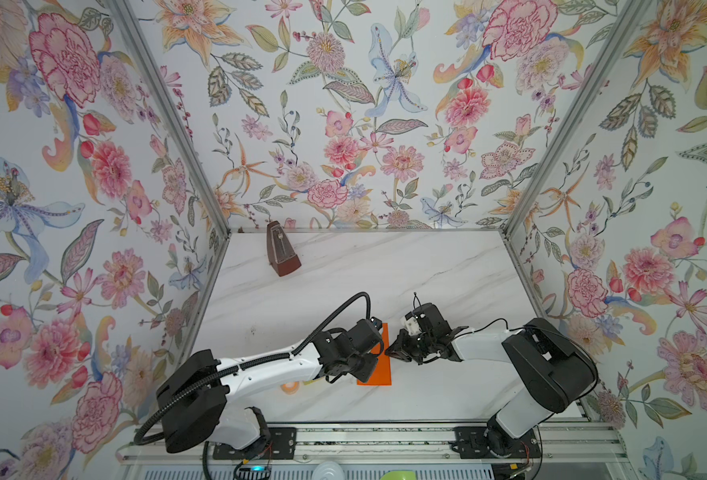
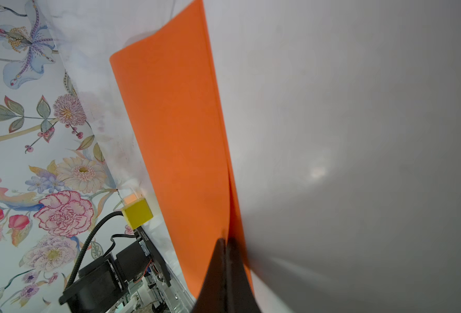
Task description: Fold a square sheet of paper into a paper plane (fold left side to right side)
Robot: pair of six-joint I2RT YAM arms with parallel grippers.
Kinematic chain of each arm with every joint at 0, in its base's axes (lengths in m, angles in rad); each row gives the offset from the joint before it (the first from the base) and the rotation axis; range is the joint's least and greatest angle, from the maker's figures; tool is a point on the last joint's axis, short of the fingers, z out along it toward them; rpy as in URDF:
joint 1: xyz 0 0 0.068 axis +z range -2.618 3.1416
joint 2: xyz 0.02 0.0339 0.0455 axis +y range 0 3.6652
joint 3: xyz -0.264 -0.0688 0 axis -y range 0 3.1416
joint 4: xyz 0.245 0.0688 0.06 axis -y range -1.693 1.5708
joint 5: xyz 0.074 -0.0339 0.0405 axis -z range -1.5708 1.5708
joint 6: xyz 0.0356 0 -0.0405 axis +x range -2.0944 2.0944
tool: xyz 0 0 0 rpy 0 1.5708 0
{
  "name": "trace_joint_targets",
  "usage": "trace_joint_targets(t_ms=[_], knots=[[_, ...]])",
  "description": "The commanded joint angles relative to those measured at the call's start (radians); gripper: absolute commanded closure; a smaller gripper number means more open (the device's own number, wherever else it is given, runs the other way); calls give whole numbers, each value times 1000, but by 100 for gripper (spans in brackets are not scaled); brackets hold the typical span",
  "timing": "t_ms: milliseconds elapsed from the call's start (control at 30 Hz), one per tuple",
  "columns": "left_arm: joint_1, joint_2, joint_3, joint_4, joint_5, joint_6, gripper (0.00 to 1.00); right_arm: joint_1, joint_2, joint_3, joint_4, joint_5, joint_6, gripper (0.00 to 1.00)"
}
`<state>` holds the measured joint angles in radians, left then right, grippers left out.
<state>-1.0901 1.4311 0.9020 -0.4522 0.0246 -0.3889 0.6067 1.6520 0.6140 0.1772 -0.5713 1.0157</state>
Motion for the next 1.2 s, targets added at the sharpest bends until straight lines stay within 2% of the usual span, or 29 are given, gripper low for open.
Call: trace_joint_targets(t_ms=[0,167,333,467,600,667,967,1167], knots=[[-81,53,42,2,-155,40,72,1,28,38,-34,-6,79,100],[-159,124,83,10,-224,45,62,-2,57,66,-61,-6,74,100],[-187,213,113,15,-245,41,53,-7,76,78,-60,-10,68,100],[-193,247,112,44,-224,42,51,-8,82,82,-59,-14,65,100],[-196,283,126,17,-273,36,51,-11,86,86,-61,-19,58,100],[-196,296,133,2,-281,42,54,-12,89,87,-64,-21,55,100],[-195,269,137,1,-261,49,80,-13,87,87,-72,-19,45,100],[-191,261,136,4,-250,48,89,-13,83,86,-73,-18,38,100]])
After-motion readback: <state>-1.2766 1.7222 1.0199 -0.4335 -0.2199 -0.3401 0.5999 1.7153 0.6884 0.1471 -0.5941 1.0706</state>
